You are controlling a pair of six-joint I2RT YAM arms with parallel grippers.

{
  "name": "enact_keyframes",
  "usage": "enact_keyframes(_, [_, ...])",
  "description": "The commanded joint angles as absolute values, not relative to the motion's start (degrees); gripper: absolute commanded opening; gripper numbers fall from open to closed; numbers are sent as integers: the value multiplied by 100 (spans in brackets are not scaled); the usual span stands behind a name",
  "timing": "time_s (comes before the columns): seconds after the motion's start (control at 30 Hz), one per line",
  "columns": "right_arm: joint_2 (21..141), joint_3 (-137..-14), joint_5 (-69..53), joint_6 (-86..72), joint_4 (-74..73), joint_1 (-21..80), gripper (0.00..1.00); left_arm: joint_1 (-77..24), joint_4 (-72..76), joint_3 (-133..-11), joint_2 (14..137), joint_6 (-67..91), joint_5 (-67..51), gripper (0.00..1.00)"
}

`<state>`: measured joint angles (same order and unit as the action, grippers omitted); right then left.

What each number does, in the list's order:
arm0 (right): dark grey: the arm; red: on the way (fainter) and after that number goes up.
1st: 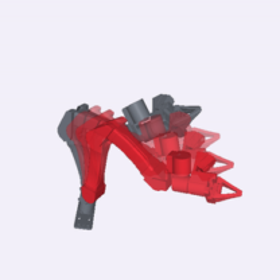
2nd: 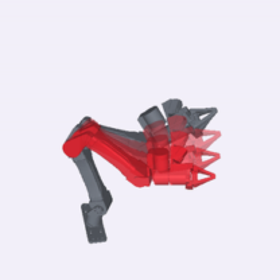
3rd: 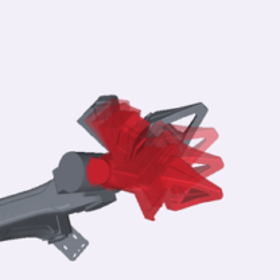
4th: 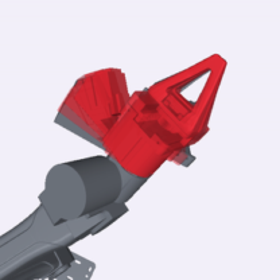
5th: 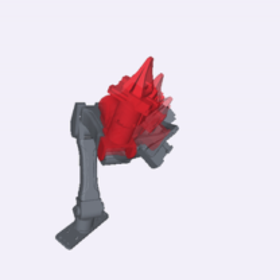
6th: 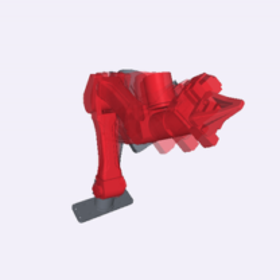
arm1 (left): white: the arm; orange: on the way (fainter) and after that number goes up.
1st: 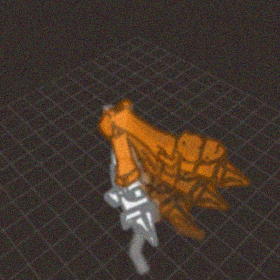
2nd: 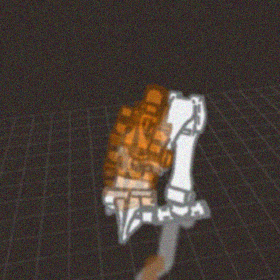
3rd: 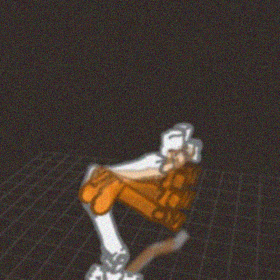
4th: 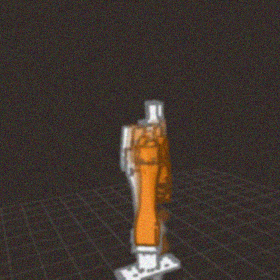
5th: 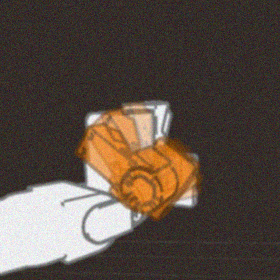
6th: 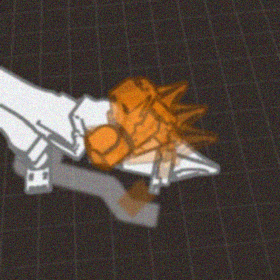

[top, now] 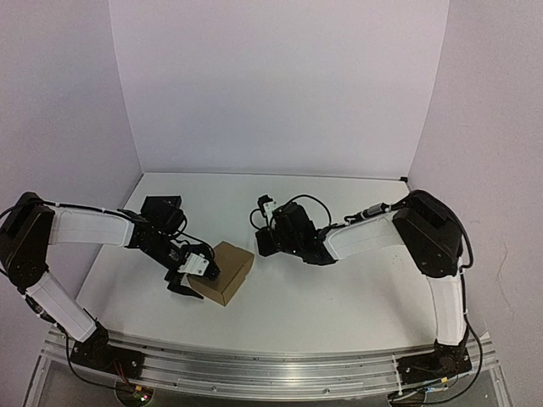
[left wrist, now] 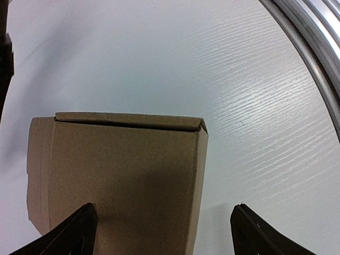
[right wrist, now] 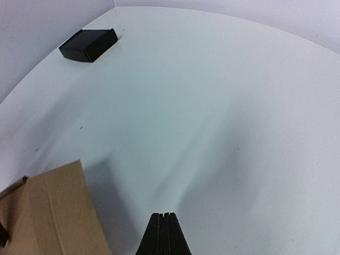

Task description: Fold the paper box

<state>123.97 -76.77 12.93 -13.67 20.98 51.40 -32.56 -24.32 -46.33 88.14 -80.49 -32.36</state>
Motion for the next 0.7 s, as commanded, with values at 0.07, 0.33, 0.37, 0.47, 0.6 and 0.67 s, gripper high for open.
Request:
enact_keyframes(0.07, [13327,-8642,589,-1668,1750,5278,0,-3270,-2709,-4420,8798,-8314,-3036,90])
enact_keyframes(0.33, [13356,-8336,-209,-1824,1750,5974,0,-3270,-1856,-4193,8681,-8584,-2679,89])
enact_keyframes(0.37, [13274,-8191,-279,-1871,1811,6040,0,-3270,-1695,-4125,8656,-8617,-2608,89])
enact_keyframes(0.47, [12965,-7656,-555,-1971,2239,6239,0,-3265,-1328,-4036,8637,-8666,-2525,89])
enact_keyframes(0.6, [12774,-7471,-323,-2261,2377,6519,0,-3261,-1143,-4060,8690,-8561,-2623,90])
enact_keyframes(0.67, [12763,-7481,-116,-2712,2633,6626,0,-3261,-1141,-4094,8713,-8505,-2797,90])
